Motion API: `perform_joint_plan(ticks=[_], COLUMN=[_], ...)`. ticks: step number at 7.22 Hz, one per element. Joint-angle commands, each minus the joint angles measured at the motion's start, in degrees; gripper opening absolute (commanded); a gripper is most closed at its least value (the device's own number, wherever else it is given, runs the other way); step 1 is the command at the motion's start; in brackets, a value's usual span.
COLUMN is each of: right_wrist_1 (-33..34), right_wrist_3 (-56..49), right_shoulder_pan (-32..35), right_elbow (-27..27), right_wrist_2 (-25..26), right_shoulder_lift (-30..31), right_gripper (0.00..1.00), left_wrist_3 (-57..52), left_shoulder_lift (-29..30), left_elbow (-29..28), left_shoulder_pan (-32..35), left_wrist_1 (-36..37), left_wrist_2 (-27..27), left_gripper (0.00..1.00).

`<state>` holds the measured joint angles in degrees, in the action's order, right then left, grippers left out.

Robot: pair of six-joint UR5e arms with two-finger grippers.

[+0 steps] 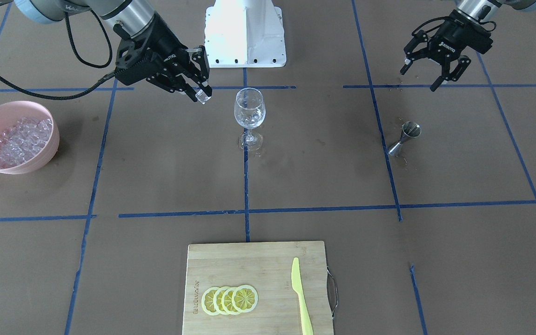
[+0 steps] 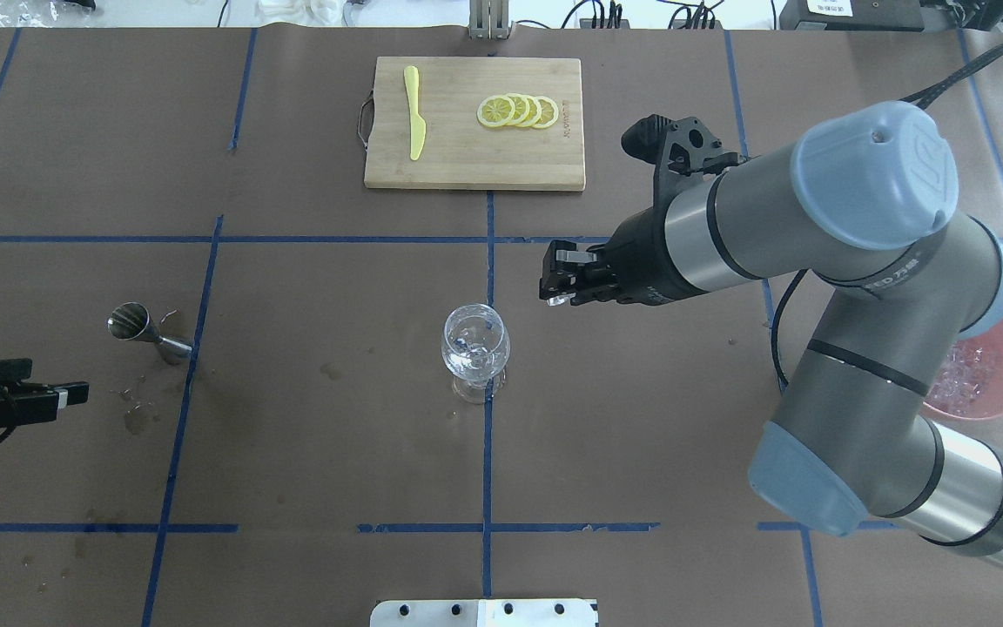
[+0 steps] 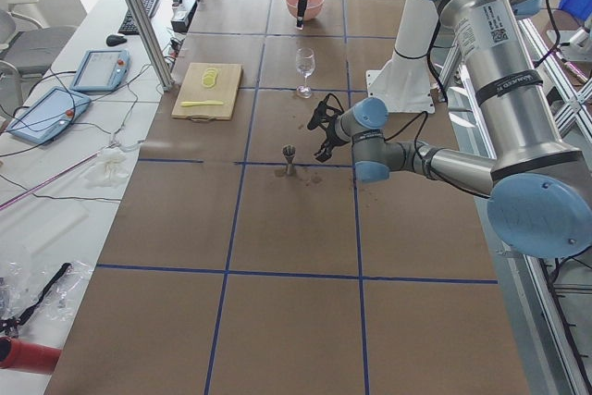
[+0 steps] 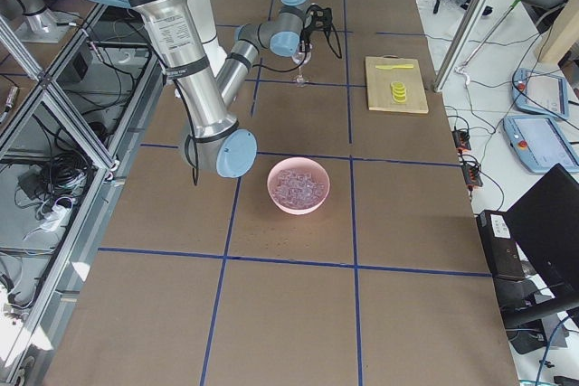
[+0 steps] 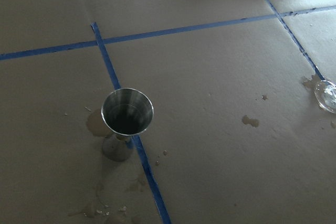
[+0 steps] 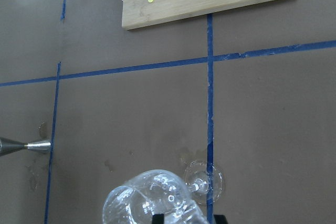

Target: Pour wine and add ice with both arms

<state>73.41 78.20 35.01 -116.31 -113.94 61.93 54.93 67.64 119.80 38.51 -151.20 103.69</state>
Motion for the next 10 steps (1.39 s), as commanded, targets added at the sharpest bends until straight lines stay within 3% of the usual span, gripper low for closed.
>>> perform_joint_plan(ticks=[1,3,7,8,9,10], right_wrist_1=[0.33,0.42,1.29,1.30,1.47,2.95], right_wrist_3=[1.69,1.78,2.31,2.31,2.31,2.31], right_shoulder_pan=[-4.40,-6.70,-8.03,-8.03,-7.77,-7.59], right_elbow=[1.43,2.40,4.60,4.43,4.43,4.08], right_wrist_2=[5.46,7.59,9.18,9.18,9.26,9.18], right_shoulder_lift=[-2.94,-4.61,-7.17,-7.26,-7.17,-7.26], right_gripper=[0.00,0.00,0.00,0.28,0.90,1.00], left_wrist_3=[-0.35,-5.42,-6.51,-6.51,-6.51,-6.51], left_shoulder_lift=[5.72,6.27,7.41,7.94,8.99,9.43], left_elbow=[-0.80,-1.50,-3.78,-4.49,-6.06,-6.68], left_shoulder_pan=[5.25,10.52,11.42,11.42,11.42,11.50], left_wrist_1=[8.78,9.69,9.70,9.70,9.70,9.70], left_wrist_2=[0.90,1.43,2.31,2.31,2.31,2.31], left_gripper=[1.00,1.00,1.00,1.00,1.00,1.00])
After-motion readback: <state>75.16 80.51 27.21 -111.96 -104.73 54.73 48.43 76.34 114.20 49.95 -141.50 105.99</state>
